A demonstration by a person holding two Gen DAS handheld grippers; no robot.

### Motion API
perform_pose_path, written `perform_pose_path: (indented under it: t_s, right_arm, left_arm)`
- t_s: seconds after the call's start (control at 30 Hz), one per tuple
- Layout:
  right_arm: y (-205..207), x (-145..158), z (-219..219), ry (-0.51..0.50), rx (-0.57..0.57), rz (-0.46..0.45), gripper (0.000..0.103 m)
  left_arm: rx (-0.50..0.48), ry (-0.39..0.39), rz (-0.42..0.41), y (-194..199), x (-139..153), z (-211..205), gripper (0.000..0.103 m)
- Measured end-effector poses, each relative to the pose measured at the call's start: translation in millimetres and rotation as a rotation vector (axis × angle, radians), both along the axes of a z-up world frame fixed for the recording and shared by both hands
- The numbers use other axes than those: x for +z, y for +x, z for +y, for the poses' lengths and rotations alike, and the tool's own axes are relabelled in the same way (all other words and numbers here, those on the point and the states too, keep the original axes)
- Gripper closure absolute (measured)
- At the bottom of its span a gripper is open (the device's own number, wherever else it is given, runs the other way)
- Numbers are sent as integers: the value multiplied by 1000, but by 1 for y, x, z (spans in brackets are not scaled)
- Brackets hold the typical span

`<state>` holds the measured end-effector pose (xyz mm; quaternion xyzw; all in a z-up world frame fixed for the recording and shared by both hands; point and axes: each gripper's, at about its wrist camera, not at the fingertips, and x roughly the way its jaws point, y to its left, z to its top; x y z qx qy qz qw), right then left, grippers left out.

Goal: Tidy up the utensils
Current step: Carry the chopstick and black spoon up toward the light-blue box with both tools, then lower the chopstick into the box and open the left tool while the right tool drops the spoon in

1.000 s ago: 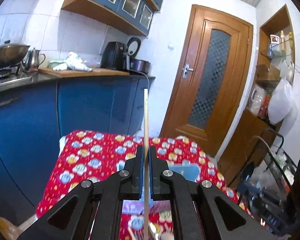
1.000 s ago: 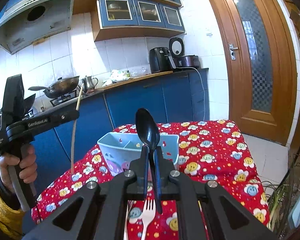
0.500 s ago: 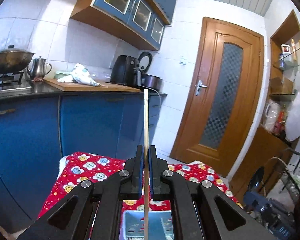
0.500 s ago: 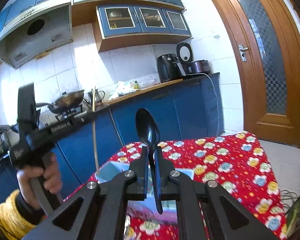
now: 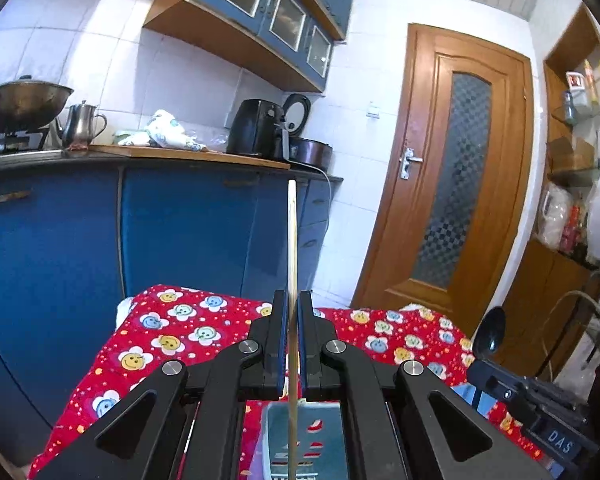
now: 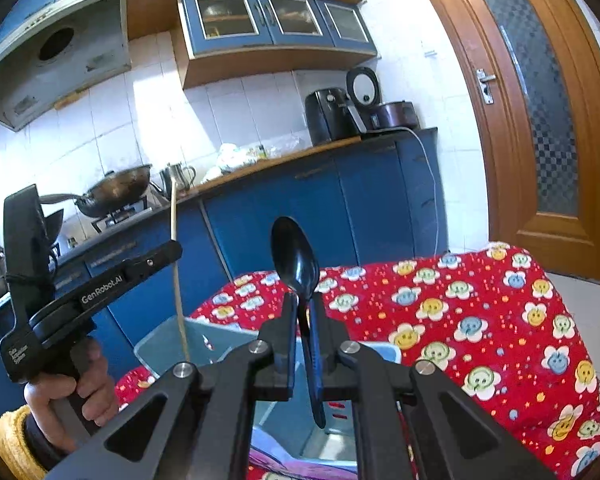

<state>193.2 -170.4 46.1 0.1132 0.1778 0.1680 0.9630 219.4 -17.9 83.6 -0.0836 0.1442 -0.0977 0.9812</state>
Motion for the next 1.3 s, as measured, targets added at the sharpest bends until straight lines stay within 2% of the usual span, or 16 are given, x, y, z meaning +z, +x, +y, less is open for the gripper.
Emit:
perform_pose_path:
  t_s: [0.33, 0.5, 0.53, 0.6, 0.67, 0.77, 1.1, 1.3]
  right_arm:
    - [-4, -5, 4, -25, 2, 38, 95]
    - [-2, -9, 5, -37, 4, 78, 94]
    - [-2, -9, 5, -37, -2, 85, 93]
    - [-5, -9, 4, -28, -9, 87, 77]
    - [-7, -6, 2, -13, -2, 86, 75]
    - [-13, -1, 3, -22, -7, 75, 75]
    - [-39, 14, 0, -38, -25, 69, 74]
    - [-60, 21, -5, -19, -51, 88, 74]
  left_arm:
    - [-18, 37, 17, -14, -12, -4, 99]
    - [-40, 52, 55, -17, -20, -8, 99]
    - [-45, 55, 67, -18, -21, -8, 99]
    - [-57, 58, 82, -19, -21, -9, 96]
    - [-66, 57, 94, -22, -20, -9, 91]
    - [-80, 52, 106, -28, -19, -7, 85]
    - [-109, 50, 152, -53, -8, -1, 84]
    - [-123, 39, 206, -73, -3, 8, 84]
